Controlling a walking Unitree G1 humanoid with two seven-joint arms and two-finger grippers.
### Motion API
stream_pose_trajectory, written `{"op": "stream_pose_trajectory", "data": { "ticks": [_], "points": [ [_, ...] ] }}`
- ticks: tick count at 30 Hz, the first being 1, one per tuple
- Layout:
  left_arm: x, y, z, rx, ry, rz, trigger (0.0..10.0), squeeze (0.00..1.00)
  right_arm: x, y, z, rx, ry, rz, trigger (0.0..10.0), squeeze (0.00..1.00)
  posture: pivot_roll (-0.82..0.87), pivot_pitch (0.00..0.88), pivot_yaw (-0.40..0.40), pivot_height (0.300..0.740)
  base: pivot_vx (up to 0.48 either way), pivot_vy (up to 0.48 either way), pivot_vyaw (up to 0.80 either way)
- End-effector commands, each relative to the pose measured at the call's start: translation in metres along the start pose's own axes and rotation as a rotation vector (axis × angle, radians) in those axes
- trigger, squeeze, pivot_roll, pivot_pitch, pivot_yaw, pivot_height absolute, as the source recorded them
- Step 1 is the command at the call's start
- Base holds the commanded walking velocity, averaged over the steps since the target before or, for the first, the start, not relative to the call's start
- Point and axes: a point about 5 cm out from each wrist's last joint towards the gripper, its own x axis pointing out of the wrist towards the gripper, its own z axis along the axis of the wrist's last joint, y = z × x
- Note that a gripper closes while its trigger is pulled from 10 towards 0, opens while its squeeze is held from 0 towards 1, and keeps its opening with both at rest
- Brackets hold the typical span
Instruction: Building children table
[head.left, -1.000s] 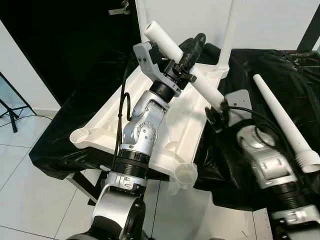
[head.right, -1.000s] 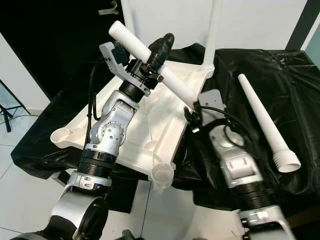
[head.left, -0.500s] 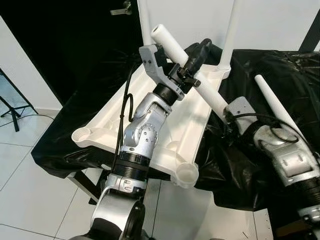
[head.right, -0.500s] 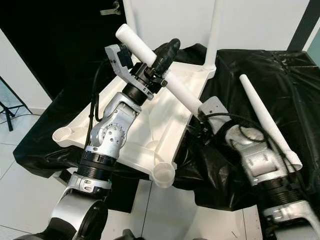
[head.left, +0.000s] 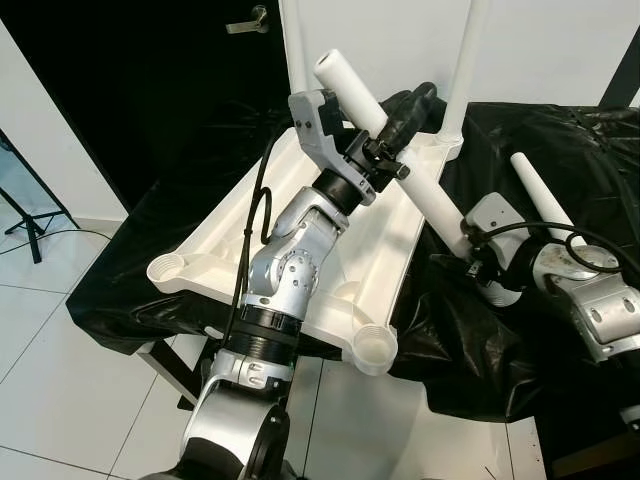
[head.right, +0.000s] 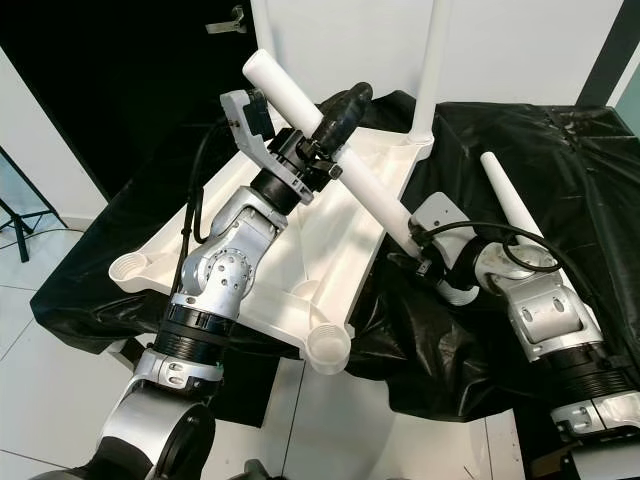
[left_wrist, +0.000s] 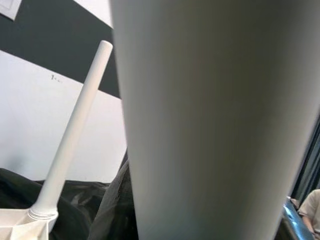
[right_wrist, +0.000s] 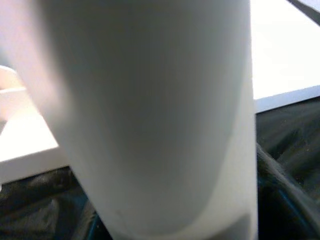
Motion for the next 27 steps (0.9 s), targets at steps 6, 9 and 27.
{"op": "stream_pose_trajectory", "data": {
  "ticks": [6, 9, 27],
  "points": [
    [0.004, -0.017, -0.006, -0.016, 0.004, -0.156, 0.0, 0.00, 0.026, 0.035, 0.005, 0.111, -0.035, -0.169, 0.0, 0.00, -0.14, 0.000, 0.087, 0.740, 0.000, 0.000, 0.00],
    [0.003, -0.017, -0.007, -0.015, 0.006, -0.155, 0.0, 0.00, 0.029, 0.041, 0.007, 0.140, -0.039, -0.243, 0.0, 0.00, -0.14, 0.000, 0.087, 0.740, 0.000, 0.000, 0.00],
    [-0.014, -0.021, -0.030, -0.072, 0.183, -0.331, 0.0, 0.00, 0.015, 0.052, 0.000, 0.447, -0.099, -1.029, 0.0, 0.00, -0.15, 0.000, 0.097, 0.740, 0.000, 0.000, 0.00]
  ]
}}
